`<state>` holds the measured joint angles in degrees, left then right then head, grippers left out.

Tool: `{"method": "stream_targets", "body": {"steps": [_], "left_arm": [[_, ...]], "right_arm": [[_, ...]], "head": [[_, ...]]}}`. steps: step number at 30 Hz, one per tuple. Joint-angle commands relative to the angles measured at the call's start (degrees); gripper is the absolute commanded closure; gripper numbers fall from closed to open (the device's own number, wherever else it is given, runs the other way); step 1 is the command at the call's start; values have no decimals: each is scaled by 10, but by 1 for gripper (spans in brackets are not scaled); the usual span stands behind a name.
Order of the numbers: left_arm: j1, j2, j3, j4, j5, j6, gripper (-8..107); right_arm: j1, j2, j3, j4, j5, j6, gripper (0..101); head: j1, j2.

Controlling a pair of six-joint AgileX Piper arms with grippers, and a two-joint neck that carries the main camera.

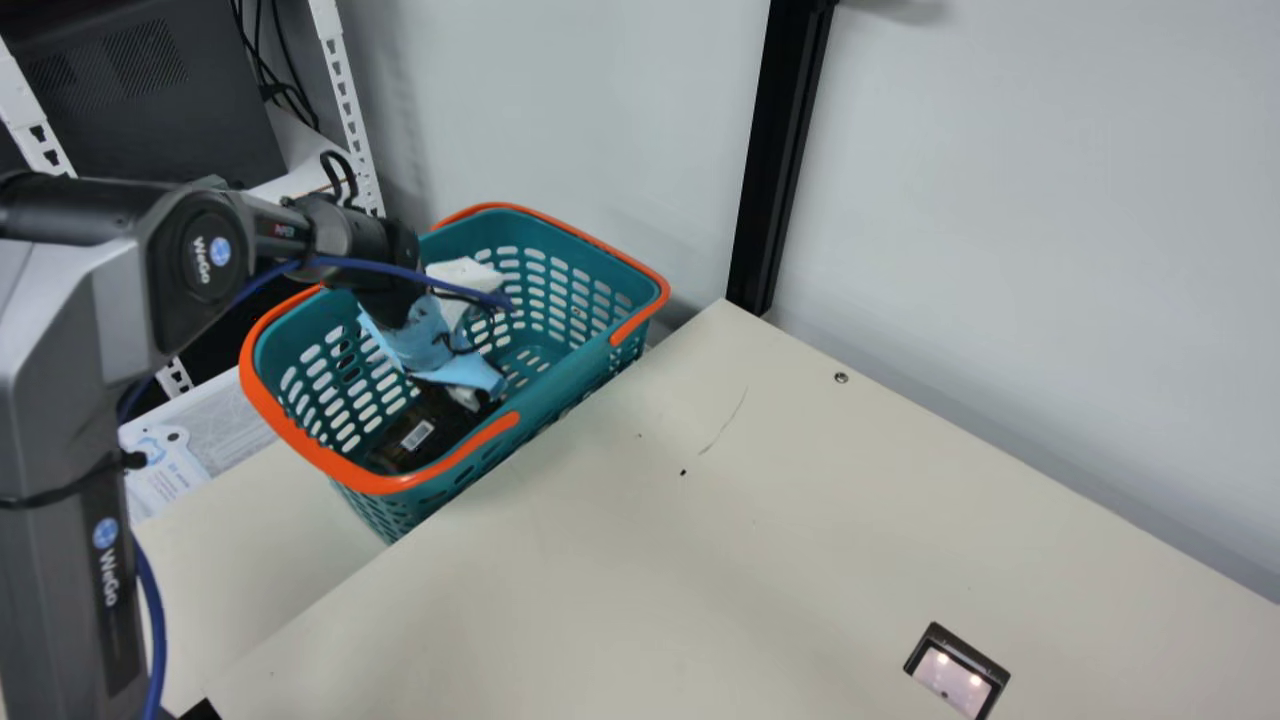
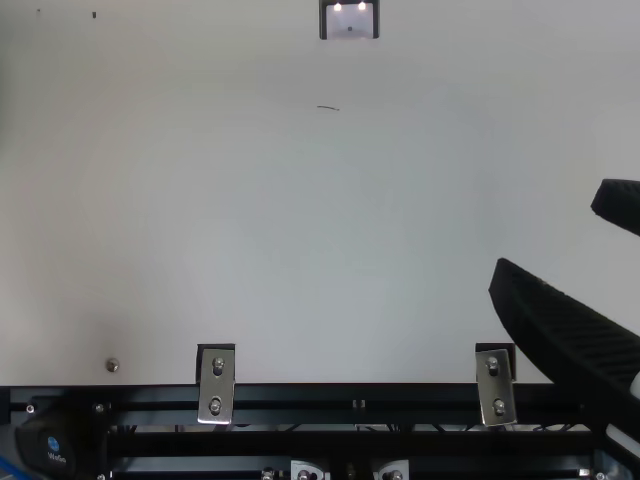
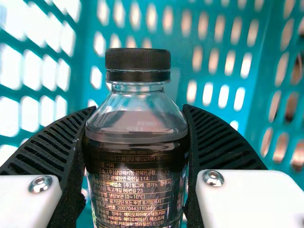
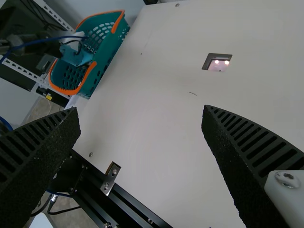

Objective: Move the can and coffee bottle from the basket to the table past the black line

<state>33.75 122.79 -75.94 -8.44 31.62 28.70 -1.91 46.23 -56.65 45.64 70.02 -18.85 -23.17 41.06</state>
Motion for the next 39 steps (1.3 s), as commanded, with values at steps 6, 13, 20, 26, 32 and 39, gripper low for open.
{"method": "stream_targets", "body": {"steps": [6,13,20,26,32,39], "left_arm": [[-4,-108,6,-102,-60,18,89],[-25,-208,15,-193,-92,18,89],[-62,-297,36,-246,-110,-14,89],[-107,-374,68,-255,-109,-61,89],[-162,-447,104,-224,-107,-141,89],[-234,-513,131,-146,-92,-275,89]], "right_arm": [[0,0,0,0,0,0,0],[0,0,0,0,0,0,0],[0,0,0,0,0,0,0],[0,0,0,0,0,0,0],[0,0,0,0,0,0,0],[0,0,0,0,0,0,0]], "head": [[-17,7],[-17,7],[-17,7],[-17,7],[-17,7],[-17,7]]}}
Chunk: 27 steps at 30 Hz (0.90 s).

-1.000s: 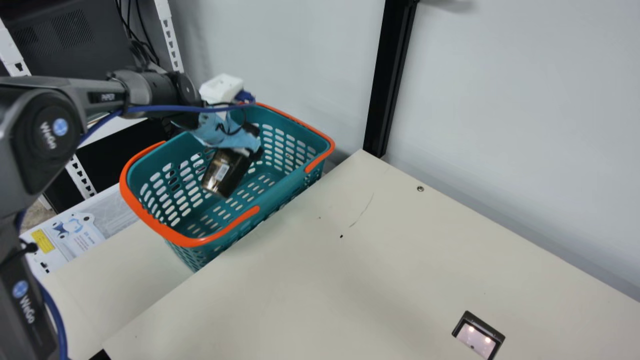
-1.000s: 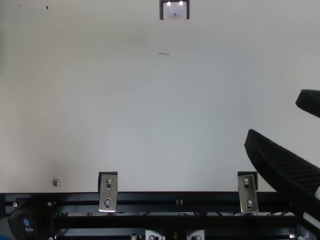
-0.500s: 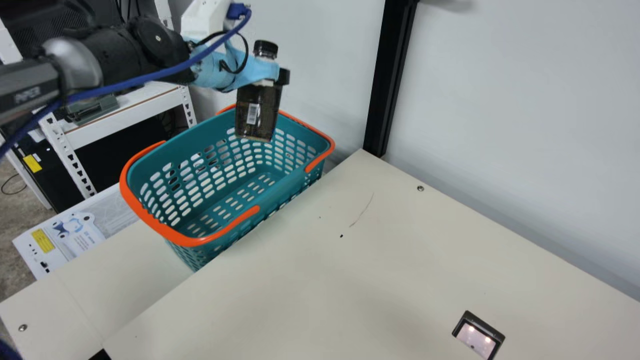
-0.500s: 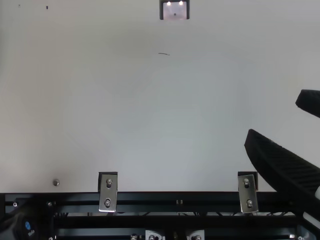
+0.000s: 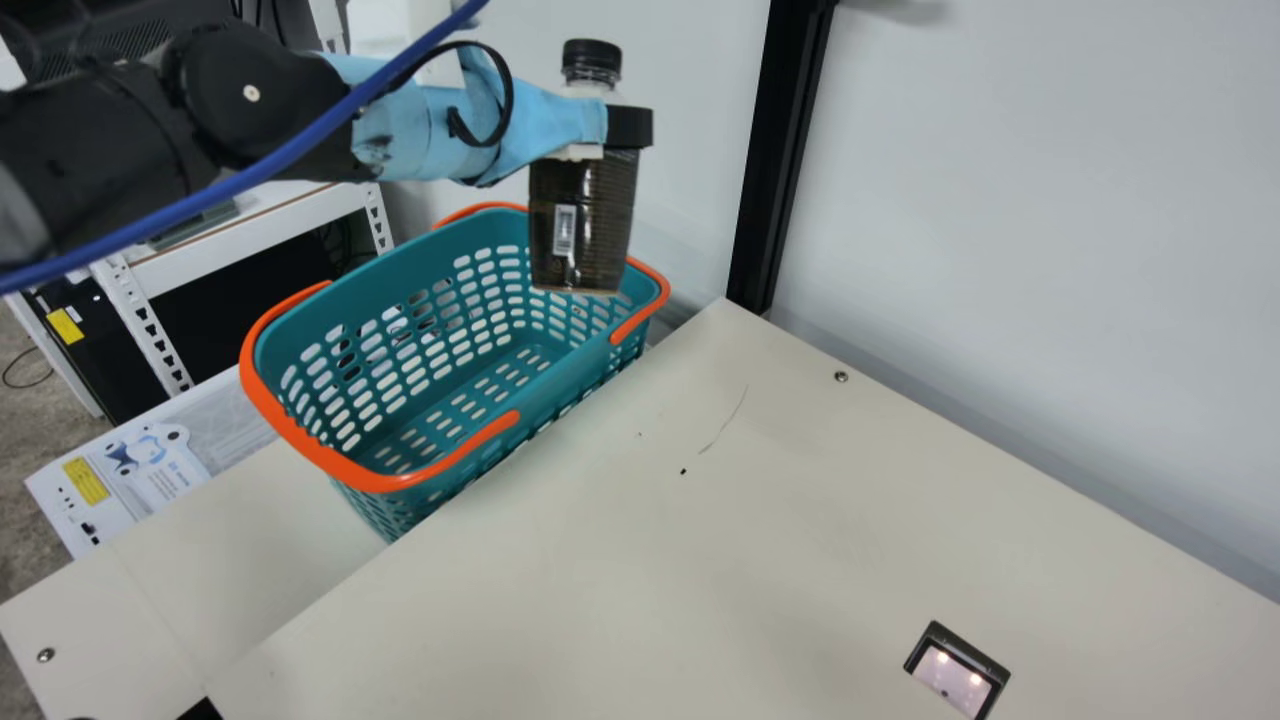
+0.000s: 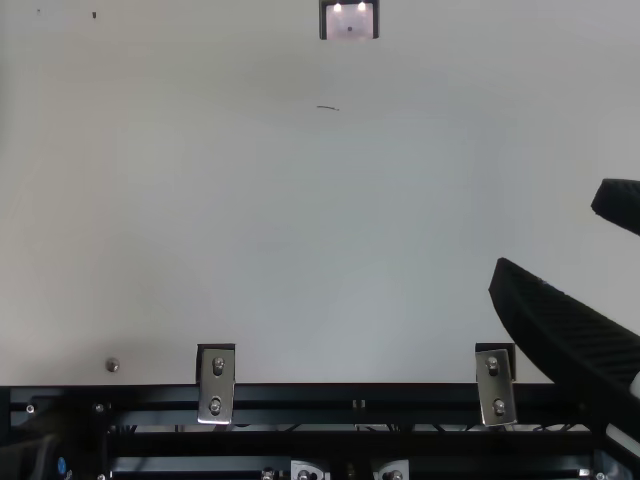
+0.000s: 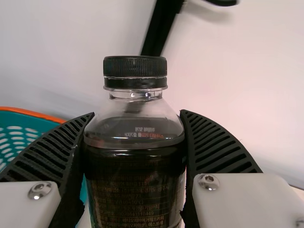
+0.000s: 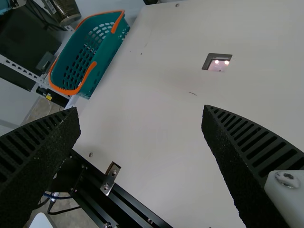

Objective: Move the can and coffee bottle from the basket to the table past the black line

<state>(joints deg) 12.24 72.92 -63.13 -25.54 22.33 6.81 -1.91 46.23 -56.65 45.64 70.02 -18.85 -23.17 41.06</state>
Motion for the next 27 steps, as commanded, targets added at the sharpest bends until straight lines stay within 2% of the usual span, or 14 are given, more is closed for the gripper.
{"method": "stream_targets", "body": {"steps": [1,7,13,21,27], "left_arm": [[-30,-22,4,39,5,-78,89],[-99,-56,3,123,28,-209,89],[-178,-74,-11,208,54,-336,89],[-296,-72,-54,305,96,-494,89],[-381,-56,-94,367,126,-595,89]], "right_arm": [[0,0,0,0,0,0,0],[0,0,0,0,0,0,0],[0,0,0,0,0,0,0],[0,0,0,0,0,0,0],[0,0,0,0,0,0,0]], "head": [[-17,7],[-11,-3],[3,-68],[10,-165],[-3,-245]]}}
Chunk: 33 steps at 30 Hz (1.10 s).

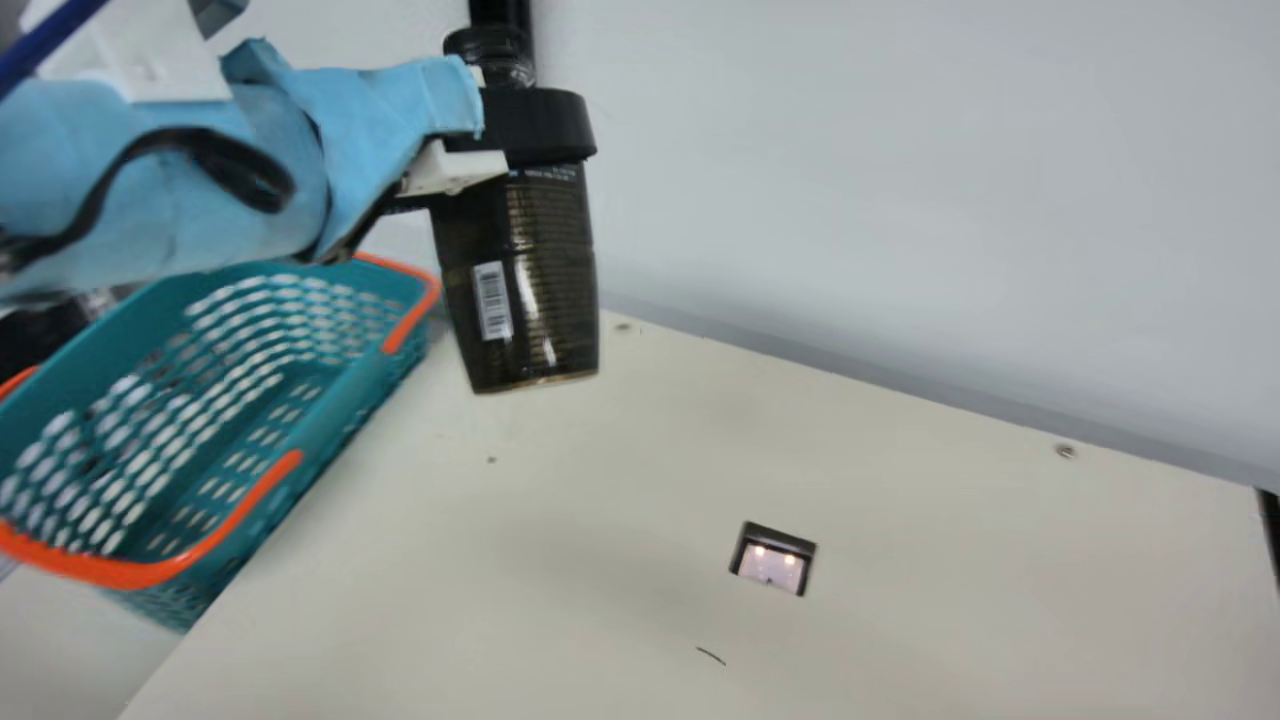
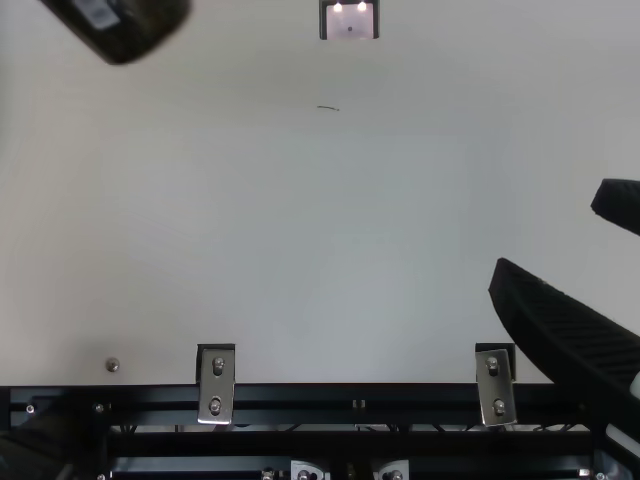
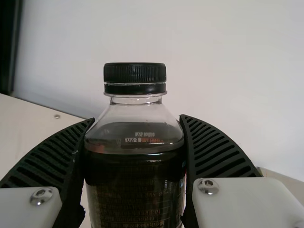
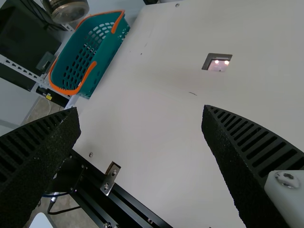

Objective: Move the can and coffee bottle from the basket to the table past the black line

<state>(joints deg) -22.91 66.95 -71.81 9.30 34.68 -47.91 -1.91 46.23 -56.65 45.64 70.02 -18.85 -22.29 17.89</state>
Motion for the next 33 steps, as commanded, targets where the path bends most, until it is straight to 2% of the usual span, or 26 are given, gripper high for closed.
{"method": "stream_targets", "body": {"steps": [1,14,17,28,33], "left_arm": [[-45,7,-15,31,8,-66,89],[-169,47,-74,113,57,-217,89],[-185,52,-83,122,66,-239,89],[-200,55,-89,138,71,-257,89],[-182,54,-96,110,70,-234,89]], "right_arm": [[0,0,0,0,0,0,0],[0,0,0,0,0,0,0],[0,0,0,0,0,0,0],[0,0,0,0,0,0,0],[0,0,0,0,0,0,0]], "head": [[-15,-28],[-26,-183],[-26,-183],[-26,-183],[-26,-183]]}}
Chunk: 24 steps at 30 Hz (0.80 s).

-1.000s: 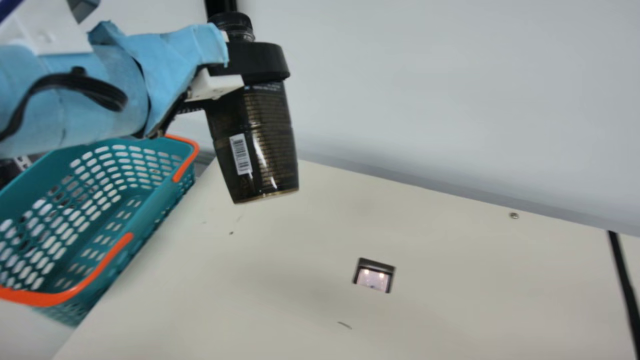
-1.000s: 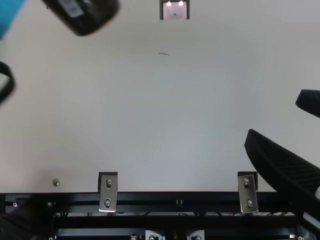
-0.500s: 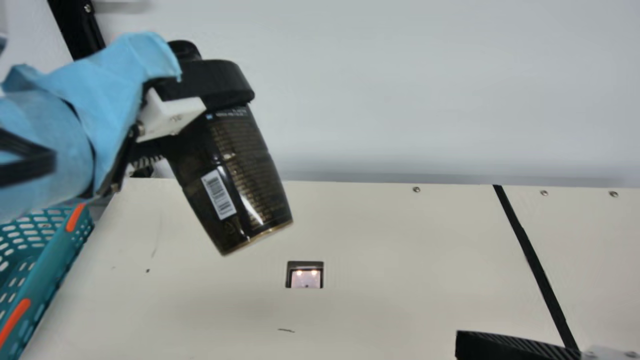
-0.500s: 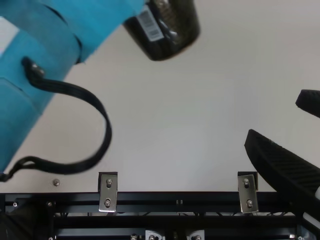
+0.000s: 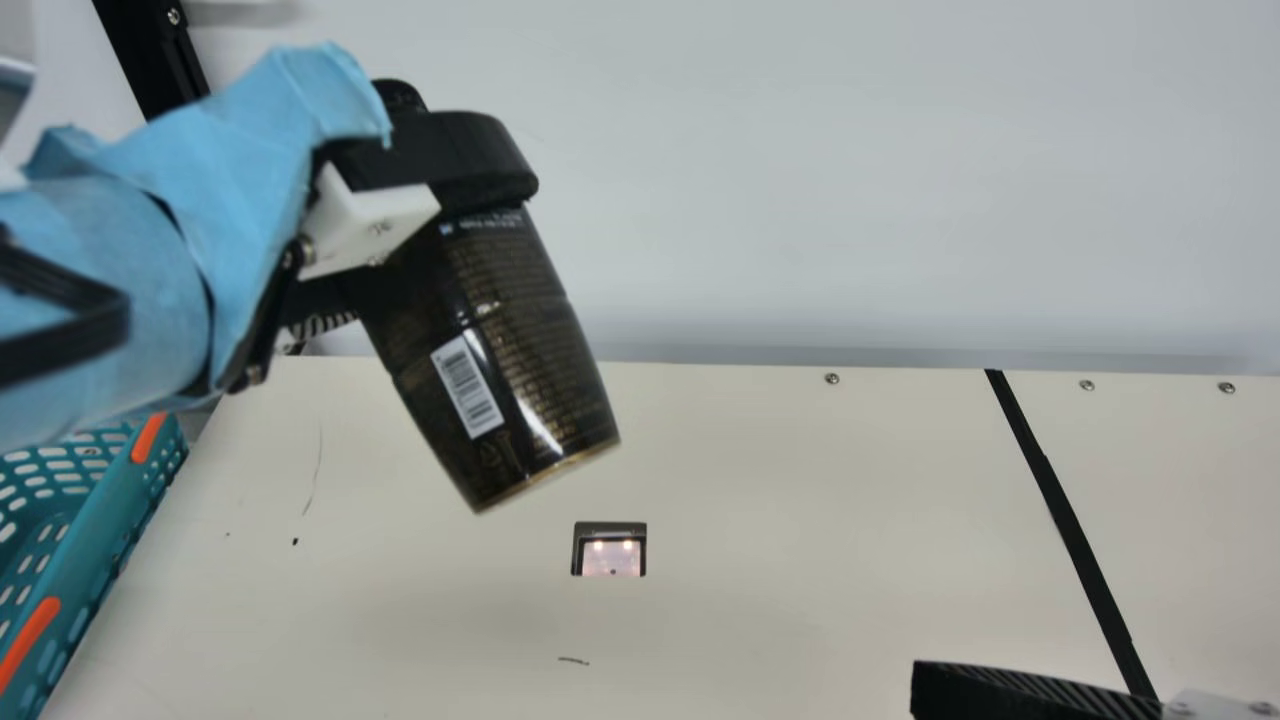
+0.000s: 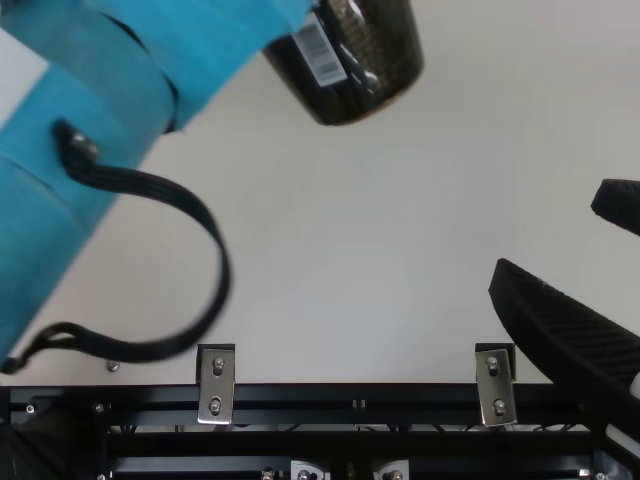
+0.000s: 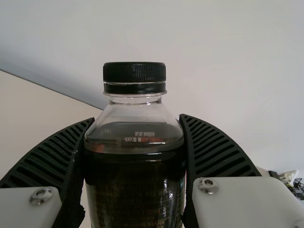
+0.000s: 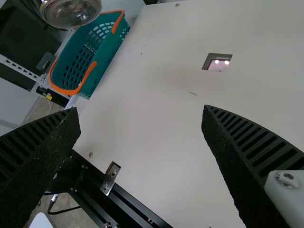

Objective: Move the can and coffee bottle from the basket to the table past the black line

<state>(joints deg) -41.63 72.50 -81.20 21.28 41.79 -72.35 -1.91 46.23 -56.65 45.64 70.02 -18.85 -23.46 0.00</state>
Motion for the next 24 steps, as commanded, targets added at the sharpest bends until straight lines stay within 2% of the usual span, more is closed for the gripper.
{"method": "stream_targets", "body": {"steps": [1,5,18,24], "left_arm": [[8,-2,-5,-19,0,13,89],[12,-3,-16,-74,5,25,89],[21,-4,-37,-318,9,101,89],[37,-9,-40,-386,13,141,89]], "right_arm": [[0,0,0,0,0,0,0],[0,0,0,0,0,0,0],[0,0,0,0,0,0,0],[0,0,0,0,0,0,0]], "head": [[-15,-4],[-15,-4],[-15,-4],[-15,-4]]}}
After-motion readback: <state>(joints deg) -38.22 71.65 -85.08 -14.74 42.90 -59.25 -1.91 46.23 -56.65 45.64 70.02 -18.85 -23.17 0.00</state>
